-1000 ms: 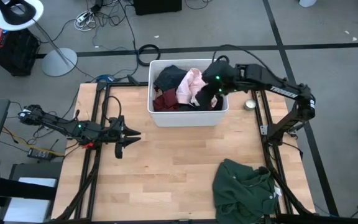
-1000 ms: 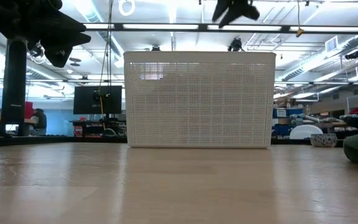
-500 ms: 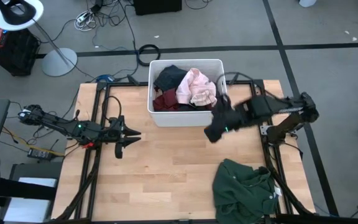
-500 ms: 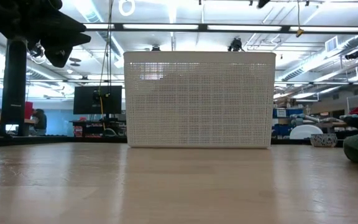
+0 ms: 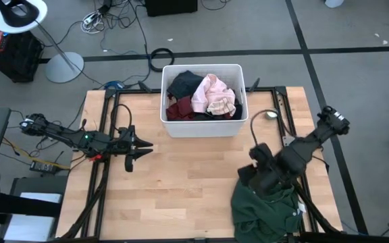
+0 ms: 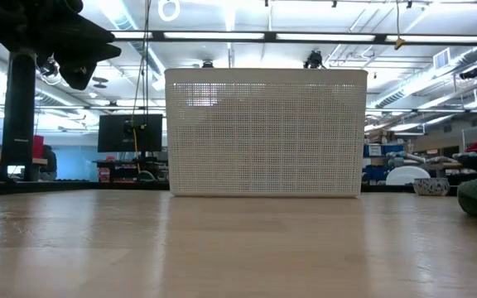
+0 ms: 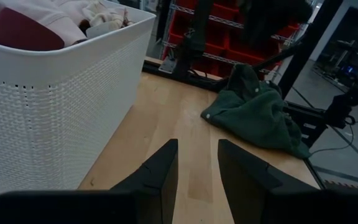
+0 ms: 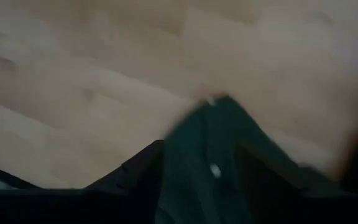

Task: Sort clothes
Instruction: Put the green shirt into the white bin

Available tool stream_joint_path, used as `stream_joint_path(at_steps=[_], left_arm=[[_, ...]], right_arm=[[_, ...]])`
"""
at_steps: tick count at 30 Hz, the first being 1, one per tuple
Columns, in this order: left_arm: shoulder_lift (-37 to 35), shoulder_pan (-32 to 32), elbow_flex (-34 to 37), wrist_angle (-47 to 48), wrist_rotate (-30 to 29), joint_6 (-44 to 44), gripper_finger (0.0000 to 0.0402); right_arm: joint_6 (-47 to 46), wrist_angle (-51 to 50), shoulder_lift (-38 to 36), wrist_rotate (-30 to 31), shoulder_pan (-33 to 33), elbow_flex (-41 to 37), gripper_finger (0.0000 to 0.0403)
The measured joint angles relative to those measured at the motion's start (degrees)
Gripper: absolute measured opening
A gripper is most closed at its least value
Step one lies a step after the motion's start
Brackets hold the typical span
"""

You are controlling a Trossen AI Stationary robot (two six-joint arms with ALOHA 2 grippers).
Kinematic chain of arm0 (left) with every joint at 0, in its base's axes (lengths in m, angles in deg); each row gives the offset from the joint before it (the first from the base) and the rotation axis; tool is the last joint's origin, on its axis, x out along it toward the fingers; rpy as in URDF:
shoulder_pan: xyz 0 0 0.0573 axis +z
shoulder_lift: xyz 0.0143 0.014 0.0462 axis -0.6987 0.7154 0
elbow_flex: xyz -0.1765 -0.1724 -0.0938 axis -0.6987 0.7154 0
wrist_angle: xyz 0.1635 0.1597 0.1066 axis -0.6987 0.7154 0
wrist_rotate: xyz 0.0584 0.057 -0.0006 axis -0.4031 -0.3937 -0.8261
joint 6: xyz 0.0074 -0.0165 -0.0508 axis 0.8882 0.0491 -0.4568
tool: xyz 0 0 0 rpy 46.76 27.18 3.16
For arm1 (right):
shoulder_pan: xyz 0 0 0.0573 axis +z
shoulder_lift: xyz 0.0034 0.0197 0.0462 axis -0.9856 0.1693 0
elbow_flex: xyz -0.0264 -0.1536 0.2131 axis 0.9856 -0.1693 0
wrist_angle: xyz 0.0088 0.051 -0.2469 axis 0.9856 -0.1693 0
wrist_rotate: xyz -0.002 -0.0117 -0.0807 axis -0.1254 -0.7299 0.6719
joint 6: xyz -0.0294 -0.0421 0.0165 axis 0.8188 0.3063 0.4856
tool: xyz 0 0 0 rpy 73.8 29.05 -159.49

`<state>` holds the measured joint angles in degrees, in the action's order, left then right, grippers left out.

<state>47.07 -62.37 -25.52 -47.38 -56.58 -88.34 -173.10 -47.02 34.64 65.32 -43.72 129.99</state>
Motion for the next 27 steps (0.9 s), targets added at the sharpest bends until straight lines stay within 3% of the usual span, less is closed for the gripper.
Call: stream_joint_path(at_steps=[6, 10, 14, 22, 27], left_arm=[[-0.02, 0.00, 0.00, 0.01, -0.01, 0.00, 0.0119], [-0.02, 0.00, 0.00, -0.01, -0.01, 0.02, 0.0119], [-0.02, 0.00, 0.00, -0.01, 0.01, 0.00, 0.0119], [0.00, -0.01, 0.00, 0.01, 0.01, 0.01, 0.0119], [0.00, 0.00, 0.00, 0.03, 0.01, 0.02, 0.0119]], right_arm=[[-4.92, 3.35, -0.07, -10.69, 4.99, -7.07, 0.0274], [4.28, 14.85, -0.04, -19.34, 7.11, -12.76, 0.0325], [12.82, 28.46, -0.04, -23.60, 8.51, -17.89, 0.0358], [16.30, 32.70, 0.00, -25.56, 11.28, -28.14, 0.0358], [20.46, 46.98, 1.01, -28.74, 12.97, -37.54, 0.0348]])
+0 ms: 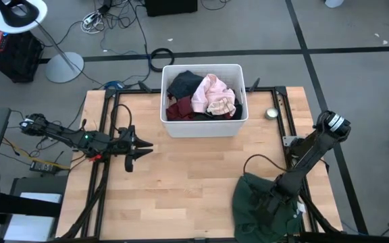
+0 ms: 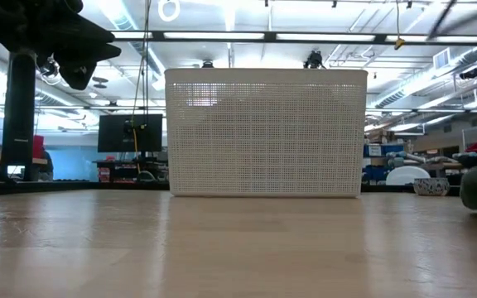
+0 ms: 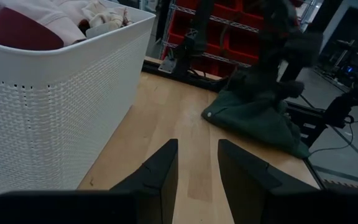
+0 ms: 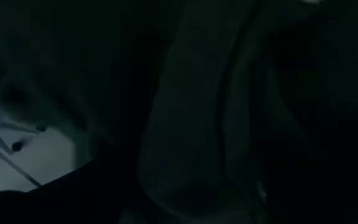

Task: Sort clothes
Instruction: Put the green shirt into the white bin

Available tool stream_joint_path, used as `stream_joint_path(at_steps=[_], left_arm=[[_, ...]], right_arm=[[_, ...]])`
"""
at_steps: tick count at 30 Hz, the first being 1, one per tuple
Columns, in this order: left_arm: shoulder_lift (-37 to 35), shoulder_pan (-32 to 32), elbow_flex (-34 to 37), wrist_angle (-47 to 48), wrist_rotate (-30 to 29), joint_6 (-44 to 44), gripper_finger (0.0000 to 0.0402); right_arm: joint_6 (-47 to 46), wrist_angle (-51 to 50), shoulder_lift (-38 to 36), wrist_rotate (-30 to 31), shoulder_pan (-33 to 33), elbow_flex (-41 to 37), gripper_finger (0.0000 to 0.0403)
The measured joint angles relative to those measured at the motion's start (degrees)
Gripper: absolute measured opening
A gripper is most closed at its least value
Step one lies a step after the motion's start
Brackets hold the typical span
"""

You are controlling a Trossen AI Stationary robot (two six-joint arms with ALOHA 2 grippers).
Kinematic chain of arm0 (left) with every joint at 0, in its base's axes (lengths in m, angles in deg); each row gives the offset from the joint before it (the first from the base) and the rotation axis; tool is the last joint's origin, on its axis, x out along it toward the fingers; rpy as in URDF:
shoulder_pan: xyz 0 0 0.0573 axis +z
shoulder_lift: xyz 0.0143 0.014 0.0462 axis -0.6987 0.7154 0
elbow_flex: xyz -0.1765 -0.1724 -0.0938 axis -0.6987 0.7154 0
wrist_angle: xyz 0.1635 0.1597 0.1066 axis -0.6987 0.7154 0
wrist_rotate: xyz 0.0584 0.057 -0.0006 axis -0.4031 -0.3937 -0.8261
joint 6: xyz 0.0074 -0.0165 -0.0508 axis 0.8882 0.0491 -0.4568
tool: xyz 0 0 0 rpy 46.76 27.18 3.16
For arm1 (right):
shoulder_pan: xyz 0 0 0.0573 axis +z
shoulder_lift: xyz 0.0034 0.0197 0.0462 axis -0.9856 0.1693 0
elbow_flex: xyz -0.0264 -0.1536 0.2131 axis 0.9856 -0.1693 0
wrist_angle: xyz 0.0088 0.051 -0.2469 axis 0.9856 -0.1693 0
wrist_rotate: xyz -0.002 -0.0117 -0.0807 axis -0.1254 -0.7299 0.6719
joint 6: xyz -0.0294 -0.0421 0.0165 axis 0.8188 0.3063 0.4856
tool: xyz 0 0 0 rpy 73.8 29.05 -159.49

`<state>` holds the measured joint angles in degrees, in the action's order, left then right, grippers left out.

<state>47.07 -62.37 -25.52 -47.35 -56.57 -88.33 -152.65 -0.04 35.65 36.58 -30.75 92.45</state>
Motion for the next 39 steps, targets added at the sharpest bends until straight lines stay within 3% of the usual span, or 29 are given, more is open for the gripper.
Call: stream_joint_path(at_steps=[6, 9, 12, 16, 17, 24, 39], left_arm=[[0.00, 0.00, 0.00, -0.03, -0.01, -0.01, 0.0119], [-0.01, -0.02, -0.01, -0.06, -0.01, -0.02, 0.0119], [-0.02, -0.01, 0.00, -0.13, -0.02, -0.01, 0.0119], [-0.02, -0.02, -0.02, -0.04, 0.00, 0.00, 0.0119], [-0.02, -0.02, 0.00, -0.06, -0.02, -0.02, 0.0119], [-0.01, 0.00, 0.00, -0.07, -0.01, -0.02, 0.0119], [-0.02, -0.01, 0.00, -0.04, -0.02, 0.00, 0.0119]], right_arm=[[1.15, 6.21, 3.06, -0.01, -0.49, -6.55, 0.0333], [4.15, 6.67, 4.39, -1.06, -1.94, -7.10, 0.0296], [8.86, 6.98, 4.56, 1.08, -3.76, -6.74, 0.0216], [15.01, 7.01, 4.48, 6.03, -6.66, -5.44, 0.0055], [16.39, 6.55, 4.52, 6.61, -7.08, -4.89, 0.0043], [21.48, -3.76, 5.00, 10.51, -11.25, 2.73, 0.0043], [32.98, -31.78, 4.81, 28.30, -19.43, 36.36, 0.0043]])
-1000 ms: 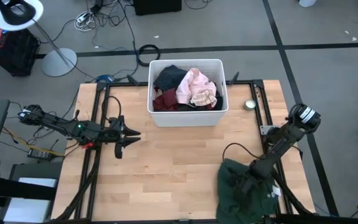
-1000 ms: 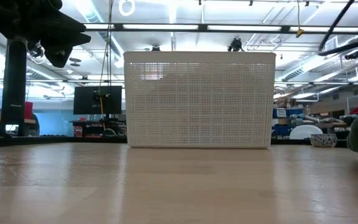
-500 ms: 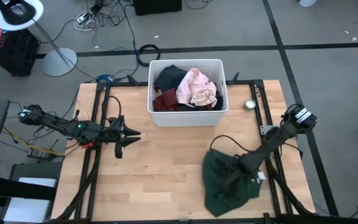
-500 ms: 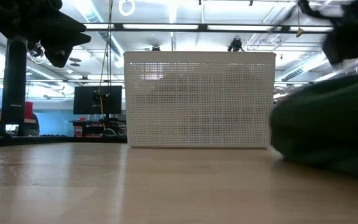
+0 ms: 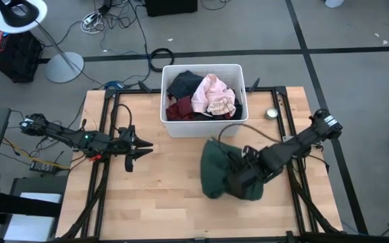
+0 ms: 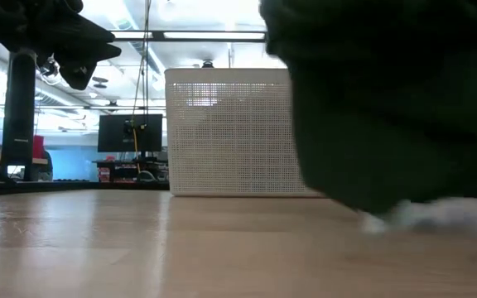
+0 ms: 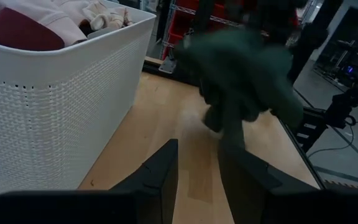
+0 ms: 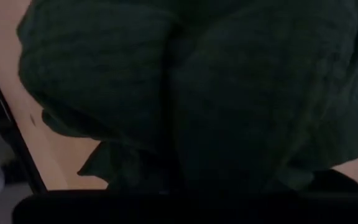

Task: Sort clothes
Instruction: Put the green shirt into the white bin

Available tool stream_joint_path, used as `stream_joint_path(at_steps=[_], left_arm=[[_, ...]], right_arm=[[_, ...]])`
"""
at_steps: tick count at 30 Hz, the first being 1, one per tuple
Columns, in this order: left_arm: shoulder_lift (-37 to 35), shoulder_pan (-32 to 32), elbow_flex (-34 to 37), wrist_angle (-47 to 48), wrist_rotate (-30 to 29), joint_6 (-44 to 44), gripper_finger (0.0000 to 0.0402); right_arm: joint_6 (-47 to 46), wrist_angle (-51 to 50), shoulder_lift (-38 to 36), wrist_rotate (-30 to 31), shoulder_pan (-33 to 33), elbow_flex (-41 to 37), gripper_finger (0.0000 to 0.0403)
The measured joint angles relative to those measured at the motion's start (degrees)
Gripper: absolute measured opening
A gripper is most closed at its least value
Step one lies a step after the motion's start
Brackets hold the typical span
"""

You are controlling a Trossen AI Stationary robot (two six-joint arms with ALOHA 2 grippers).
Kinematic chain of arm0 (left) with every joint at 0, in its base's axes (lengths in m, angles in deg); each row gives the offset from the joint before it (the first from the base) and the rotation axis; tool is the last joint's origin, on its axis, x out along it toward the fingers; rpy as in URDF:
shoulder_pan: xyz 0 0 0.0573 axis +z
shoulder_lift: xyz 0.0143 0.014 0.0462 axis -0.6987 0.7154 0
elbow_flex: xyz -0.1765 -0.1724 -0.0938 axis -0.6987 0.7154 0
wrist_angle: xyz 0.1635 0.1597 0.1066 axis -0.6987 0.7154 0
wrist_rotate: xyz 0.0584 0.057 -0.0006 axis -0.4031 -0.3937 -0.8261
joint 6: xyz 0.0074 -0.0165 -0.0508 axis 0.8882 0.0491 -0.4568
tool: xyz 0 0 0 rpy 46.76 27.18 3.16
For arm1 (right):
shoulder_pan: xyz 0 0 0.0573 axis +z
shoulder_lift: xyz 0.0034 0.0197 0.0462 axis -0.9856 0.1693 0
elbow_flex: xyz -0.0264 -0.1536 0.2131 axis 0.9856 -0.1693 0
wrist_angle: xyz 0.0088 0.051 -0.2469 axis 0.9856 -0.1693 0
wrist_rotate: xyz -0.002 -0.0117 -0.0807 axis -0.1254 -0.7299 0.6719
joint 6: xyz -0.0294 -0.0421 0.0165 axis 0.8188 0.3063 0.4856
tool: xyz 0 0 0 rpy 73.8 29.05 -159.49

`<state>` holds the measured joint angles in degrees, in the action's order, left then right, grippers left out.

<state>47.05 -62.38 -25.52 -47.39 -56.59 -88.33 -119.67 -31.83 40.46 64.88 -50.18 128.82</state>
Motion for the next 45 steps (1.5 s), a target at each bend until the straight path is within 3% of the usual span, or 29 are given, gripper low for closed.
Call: stream_joint_path(at_steps=[10, 17, 22, 26, 31, 35, 45], left_arm=[[0.02, 0.01, 0.00, 0.02, 0.01, -0.02, 0.0119], [0.01, 0.01, 0.00, 0.02, 0.01, -0.01, 0.0119], [0.02, 0.01, 0.00, 0.02, 0.00, -0.02, 0.0119], [0.01, 0.00, 0.00, 0.02, 0.01, -0.02, 0.0119], [0.02, 0.01, 0.00, 0.01, 0.02, -0.02, 0.0119], [0.02, 0.01, 0.00, -0.07, 0.02, -0.02, 0.0119], [0.00, 0.01, 0.00, -0.37, 0.00, -0.02, 0.0119]], right_arm=[[13.83, -2.25, -0.13, 10.17, -7.23, 20.45, 0.0043], [31.25, 10.71, -0.20, 12.69, -16.26, 29.07, 0.0043], [46.56, 25.36, -0.20, 12.69, -22.90, 29.72, 0.0043], [52.36, 31.12, 0.22, 12.69, -28.67, 29.77, 0.0043], [53.30, 29.98, 0.87, 12.47, -36.10, 28.13, 0.0043], [53.17, 27.76, 3.08, 8.80, -40.61, 27.06, 0.0043], [52.86, 27.09, 11.43, 6.36, -45.08, 25.26, 0.0043]])
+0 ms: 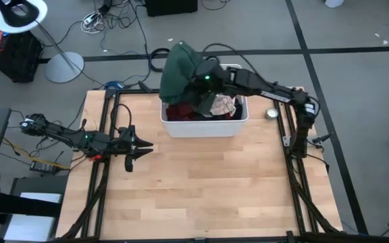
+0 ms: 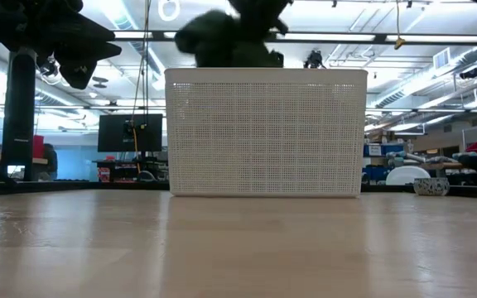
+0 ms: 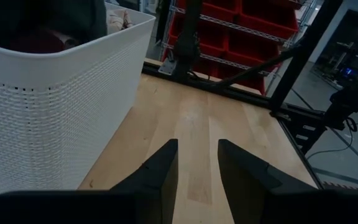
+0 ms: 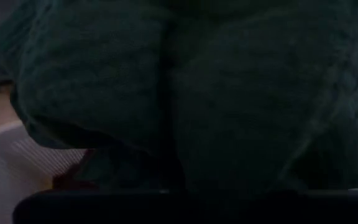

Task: Sort clothes
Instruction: Put the green shirt into the white bin

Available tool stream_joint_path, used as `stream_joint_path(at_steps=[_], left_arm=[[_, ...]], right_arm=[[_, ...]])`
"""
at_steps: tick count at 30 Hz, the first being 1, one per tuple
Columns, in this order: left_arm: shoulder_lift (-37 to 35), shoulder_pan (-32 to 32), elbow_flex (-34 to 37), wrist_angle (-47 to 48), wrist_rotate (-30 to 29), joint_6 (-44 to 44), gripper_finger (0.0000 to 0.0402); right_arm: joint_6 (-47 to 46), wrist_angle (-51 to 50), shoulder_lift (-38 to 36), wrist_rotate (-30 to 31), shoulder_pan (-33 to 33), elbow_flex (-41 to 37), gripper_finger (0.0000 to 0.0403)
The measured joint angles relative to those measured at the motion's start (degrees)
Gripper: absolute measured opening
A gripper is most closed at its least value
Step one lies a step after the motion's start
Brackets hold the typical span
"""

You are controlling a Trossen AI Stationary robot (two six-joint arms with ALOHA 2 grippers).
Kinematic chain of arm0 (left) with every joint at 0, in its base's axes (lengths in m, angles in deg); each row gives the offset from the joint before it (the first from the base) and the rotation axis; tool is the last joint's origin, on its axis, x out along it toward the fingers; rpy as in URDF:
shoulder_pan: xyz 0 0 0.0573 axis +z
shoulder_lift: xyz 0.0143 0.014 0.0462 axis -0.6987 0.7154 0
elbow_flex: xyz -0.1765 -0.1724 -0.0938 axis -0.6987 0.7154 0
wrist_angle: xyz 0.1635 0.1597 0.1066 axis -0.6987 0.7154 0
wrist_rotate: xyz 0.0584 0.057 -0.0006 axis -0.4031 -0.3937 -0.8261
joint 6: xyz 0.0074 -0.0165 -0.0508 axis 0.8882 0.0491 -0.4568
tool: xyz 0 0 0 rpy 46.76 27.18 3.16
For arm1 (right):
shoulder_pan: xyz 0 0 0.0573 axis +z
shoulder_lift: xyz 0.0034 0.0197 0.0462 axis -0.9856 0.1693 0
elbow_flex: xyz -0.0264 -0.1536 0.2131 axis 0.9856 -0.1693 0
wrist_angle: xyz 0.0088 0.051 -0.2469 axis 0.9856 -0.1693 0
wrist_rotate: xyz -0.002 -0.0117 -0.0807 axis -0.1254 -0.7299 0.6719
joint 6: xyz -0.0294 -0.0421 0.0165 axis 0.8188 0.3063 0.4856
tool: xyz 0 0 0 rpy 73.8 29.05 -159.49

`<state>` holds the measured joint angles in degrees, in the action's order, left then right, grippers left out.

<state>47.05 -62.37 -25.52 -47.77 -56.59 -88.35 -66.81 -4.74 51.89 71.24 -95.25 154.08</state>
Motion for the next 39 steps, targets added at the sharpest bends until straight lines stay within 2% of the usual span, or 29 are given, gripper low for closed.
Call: stream_joint_path(at_steps=[4, 11, 16, 19, 22, 27, 34, 39], left_arm=[[0.00, -0.01, 0.00, -0.10, 0.00, 0.01, 0.0119], [0.00, 0.00, 0.00, -1.81, 0.00, -2.19, 0.0119], [0.04, 0.00, 0.01, -5.09, 0.00, 10.50, 0.0119], [0.00, 0.27, 1.39, -11.03, 0.00, 16.70, 0.0119], [0.00, 1.54, 5.39, -18.65, 0.57, 18.34, 0.0119], [0.04, 5.20, 15.24, -33.25, 8.75, 15.33, 0.0119], [0.33, 11.72, 15.41, -30.59, 12.98, 15.13, 0.0119], [0.26, 16.66, 15.50, -29.06, 14.99, 15.08, 0.0119]], right_arm=[[-2.18, -3.27, 3.13, -1.28, -0.80, -0.01, 0.0043], [-5.84, -11.15, 7.71, -8.64, -4.01, -0.02, 0.0043], [-6.23, -13.30, 9.90, -12.19, -5.24, 0.00, 0.0043], [-6.23, -13.78, 10.44, -13.93, -5.79, 0.02, 0.0043], [-6.23, -13.80, 10.40, -14.90, -6.16, 0.02, 0.0043], [-6.20, -14.11, 10.40, -15.72, -6.89, 0.02, 0.0044], [-5.99, -13.98, 10.40, -16.94, -8.05, -0.02, 0.0045], [-5.53, -13.98, 10.33, -21.29, -9.37, -0.96, 0.0045]])
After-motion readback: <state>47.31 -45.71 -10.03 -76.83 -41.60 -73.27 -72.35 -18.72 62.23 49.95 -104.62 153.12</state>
